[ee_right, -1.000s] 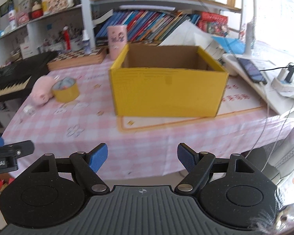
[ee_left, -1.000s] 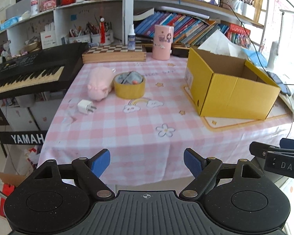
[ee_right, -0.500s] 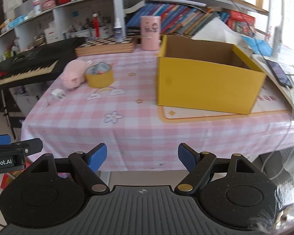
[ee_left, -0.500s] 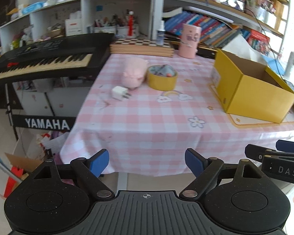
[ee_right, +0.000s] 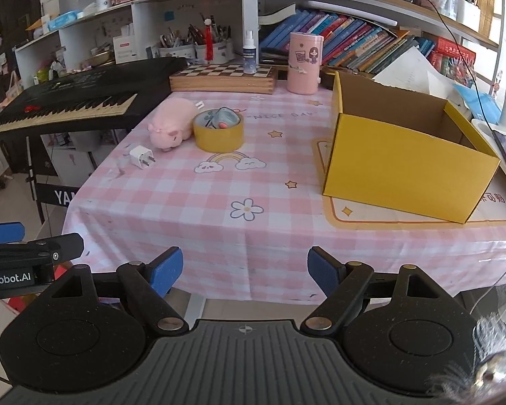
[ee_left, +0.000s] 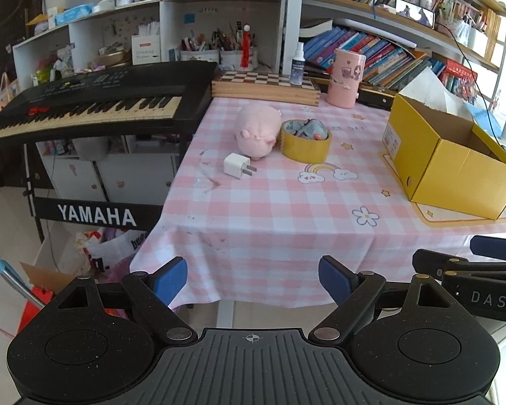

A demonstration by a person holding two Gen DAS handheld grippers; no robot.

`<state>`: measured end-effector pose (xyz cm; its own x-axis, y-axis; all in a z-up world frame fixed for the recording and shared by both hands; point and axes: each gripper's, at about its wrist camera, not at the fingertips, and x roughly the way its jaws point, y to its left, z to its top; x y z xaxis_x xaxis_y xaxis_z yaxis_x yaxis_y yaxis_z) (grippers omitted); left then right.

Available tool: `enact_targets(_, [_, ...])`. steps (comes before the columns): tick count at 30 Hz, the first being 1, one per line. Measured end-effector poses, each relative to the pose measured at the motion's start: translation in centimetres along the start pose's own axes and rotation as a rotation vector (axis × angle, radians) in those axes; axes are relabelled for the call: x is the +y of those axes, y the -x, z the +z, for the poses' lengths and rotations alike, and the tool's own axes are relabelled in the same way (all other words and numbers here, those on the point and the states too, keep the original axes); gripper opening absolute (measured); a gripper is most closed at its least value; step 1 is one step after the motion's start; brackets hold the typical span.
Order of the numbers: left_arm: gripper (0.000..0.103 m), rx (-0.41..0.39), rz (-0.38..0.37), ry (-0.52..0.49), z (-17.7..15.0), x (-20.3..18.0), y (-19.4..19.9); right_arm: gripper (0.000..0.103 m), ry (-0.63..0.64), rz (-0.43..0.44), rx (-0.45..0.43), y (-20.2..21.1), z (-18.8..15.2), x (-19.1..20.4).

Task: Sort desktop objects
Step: 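Move the left tool toward the white charger plug while the right tool approaches the tape roll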

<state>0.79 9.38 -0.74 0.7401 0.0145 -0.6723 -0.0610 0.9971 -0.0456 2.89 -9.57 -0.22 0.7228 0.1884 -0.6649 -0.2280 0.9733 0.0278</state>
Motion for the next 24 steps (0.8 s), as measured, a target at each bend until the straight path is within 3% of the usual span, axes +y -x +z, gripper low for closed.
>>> enact_targets(13, [0.088, 0.022, 0.004, 0.017, 0.8, 0.8, -1.4, 0.081, 0.037, 0.021, 0.02, -1.6, 1.1, 1.1])
enact_targets(24, [0.088, 0.059, 0.032, 0.03, 2.5, 0.4, -4.6, 0.081, 0.061, 0.057, 0.056, -5.3, 3.1, 0.7])
